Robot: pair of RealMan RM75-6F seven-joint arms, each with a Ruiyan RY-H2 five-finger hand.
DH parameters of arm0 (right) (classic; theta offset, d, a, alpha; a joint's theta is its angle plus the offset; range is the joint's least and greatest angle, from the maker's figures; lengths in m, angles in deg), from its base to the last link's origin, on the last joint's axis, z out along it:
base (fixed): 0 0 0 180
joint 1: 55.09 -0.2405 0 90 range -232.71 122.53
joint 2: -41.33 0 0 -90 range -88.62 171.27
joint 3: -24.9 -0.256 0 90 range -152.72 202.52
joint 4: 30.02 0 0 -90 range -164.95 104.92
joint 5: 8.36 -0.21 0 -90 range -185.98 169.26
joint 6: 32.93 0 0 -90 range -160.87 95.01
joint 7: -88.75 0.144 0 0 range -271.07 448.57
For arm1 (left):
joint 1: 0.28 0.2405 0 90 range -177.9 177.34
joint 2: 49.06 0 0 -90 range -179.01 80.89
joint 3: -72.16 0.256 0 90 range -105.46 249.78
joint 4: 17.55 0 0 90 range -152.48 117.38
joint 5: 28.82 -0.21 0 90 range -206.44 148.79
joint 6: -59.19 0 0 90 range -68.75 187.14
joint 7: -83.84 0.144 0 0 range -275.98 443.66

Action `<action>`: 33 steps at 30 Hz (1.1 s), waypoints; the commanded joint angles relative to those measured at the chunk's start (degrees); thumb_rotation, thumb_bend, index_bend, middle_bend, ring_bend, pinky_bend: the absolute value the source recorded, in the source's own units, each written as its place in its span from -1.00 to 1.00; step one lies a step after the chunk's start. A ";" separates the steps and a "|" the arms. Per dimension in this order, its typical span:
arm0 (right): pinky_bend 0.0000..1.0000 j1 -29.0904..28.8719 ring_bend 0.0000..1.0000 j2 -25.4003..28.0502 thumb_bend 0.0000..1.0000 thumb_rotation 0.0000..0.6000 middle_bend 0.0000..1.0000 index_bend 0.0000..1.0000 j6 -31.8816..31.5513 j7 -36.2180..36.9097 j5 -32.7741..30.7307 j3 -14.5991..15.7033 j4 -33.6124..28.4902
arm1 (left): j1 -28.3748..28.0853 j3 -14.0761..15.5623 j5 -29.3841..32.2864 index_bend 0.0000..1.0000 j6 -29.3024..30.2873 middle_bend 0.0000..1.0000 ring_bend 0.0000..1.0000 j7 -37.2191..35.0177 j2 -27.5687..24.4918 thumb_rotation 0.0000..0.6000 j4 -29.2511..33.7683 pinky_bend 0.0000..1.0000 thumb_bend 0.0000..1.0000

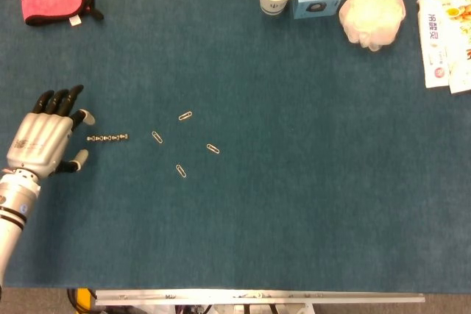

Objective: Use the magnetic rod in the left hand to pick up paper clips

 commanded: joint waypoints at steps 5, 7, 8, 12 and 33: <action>0.07 -0.06 -0.52 -0.03 -1.00 1.00 -0.69 -0.64 0.16 -0.15 0.10 0.09 -0.05 | -0.83 -0.15 1.39 -0.41 -1.36 -1.00 -1.00 0.61 1.13 1.00 -0.94 -0.96 -0.34; 0.07 -0.07 -0.52 -0.02 -1.00 1.00 -0.69 -0.64 0.20 -0.13 0.09 0.09 -0.06 | -1.13 -0.28 2.04 -0.41 -1.88 -1.00 -1.00 0.78 1.49 1.00 -1.40 -0.96 -0.34; 0.07 -0.07 -0.52 -0.01 -1.00 1.00 -0.69 -0.64 0.20 -0.14 0.08 0.09 -0.06 | -1.25 -0.32 2.34 -0.41 -2.10 -1.00 -1.00 0.88 1.64 1.00 -1.61 -0.96 -0.34; 0.07 -0.10 -0.52 -0.01 -1.00 1.00 -0.69 -0.64 0.30 -0.10 0.05 0.09 -0.05 | -1.85 -0.54 3.93 -0.41 -3.07 -1.00 -1.00 1.58 2.20 1.00 -2.52 -0.96 -0.34; 0.07 -0.33 -0.52 -0.11 -1.00 1.00 -0.69 -0.64 0.91 -0.40 0.05 0.27 -0.05 | -2.89 -1.45 11.61 -0.28 -3.43 -1.00 -1.00 4.80 4.39 1.00 -3.30 -0.96 -0.34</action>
